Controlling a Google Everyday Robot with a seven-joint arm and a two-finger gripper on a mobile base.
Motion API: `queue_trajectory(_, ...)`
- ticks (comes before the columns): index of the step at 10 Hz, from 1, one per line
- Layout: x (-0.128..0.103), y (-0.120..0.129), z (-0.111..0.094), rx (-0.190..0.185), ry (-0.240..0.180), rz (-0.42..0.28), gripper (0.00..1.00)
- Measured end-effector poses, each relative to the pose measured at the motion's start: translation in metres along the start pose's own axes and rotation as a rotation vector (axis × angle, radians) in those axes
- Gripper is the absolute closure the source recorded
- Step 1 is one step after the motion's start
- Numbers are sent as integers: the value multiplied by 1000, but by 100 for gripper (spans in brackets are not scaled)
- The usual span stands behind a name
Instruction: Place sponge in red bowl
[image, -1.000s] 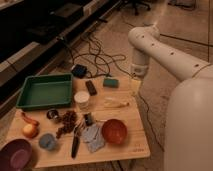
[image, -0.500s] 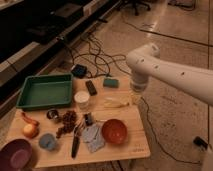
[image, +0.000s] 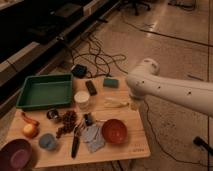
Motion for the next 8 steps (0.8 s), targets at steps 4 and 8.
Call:
queue_trajectory(4, 30, -34, 15, 146, -78, -107, 35)
queue_trajectory(8, 60, -83, 52, 375, -201, -220, 35)
